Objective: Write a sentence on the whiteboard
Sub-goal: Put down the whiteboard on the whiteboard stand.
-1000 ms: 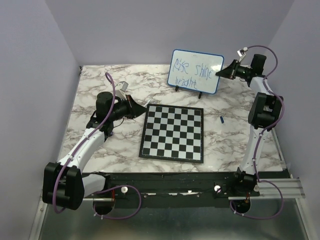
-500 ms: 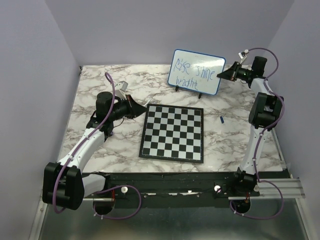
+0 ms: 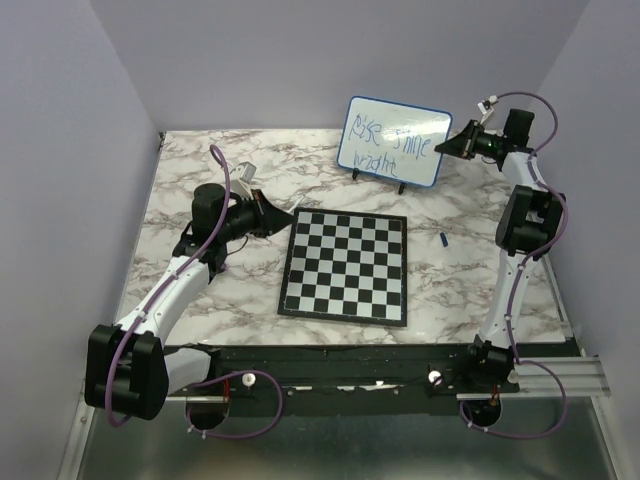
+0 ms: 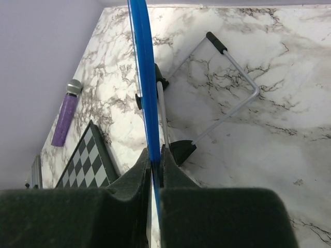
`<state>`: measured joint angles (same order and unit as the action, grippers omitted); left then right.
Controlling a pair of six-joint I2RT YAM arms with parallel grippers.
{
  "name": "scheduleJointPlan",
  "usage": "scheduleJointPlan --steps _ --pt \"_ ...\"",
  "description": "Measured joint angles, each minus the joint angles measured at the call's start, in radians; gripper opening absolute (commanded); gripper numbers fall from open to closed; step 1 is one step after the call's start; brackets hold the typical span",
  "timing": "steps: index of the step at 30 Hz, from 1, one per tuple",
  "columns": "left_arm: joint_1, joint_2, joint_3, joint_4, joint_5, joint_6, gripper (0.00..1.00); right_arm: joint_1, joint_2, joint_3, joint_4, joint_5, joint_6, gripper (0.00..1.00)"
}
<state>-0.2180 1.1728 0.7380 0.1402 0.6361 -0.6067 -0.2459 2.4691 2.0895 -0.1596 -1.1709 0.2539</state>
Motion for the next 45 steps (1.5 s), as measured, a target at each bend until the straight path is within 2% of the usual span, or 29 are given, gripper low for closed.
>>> scheduleJointPlan --steps 6,8,15,21,23,33,39,45 --pt "0.000 0.000 0.000 0.000 0.000 0.000 0.00 0.000 0.000 0.000 -0.023 0.022 -0.006 0.13" --pt "0.000 0.000 0.000 0.000 0.000 0.000 0.00 0.000 0.000 0.000 -0.029 0.032 -0.011 0.17" --pt "0.000 0.000 0.000 0.000 0.000 0.000 0.00 -0.003 0.000 0.000 -0.057 0.075 -0.024 0.22" --pt "0.000 0.000 0.000 0.000 0.000 0.000 0.00 -0.003 0.000 0.000 -0.083 0.111 -0.039 0.23" --pt "0.000 0.000 0.000 0.000 0.000 0.000 0.00 -0.003 0.000 0.000 -0.087 0.114 -0.043 0.31" --pt "0.000 0.000 0.000 0.000 0.000 0.000 0.00 -0.006 0.000 0.000 -0.108 0.157 -0.075 0.51" --pt "0.000 0.000 0.000 -0.001 0.000 0.000 0.00 -0.006 -0.006 -0.011 -0.116 0.166 -0.100 0.79" --pt "0.000 0.000 0.001 -0.002 0.000 0.001 0.00 -0.009 -0.066 -0.077 -0.135 0.203 -0.149 0.84"
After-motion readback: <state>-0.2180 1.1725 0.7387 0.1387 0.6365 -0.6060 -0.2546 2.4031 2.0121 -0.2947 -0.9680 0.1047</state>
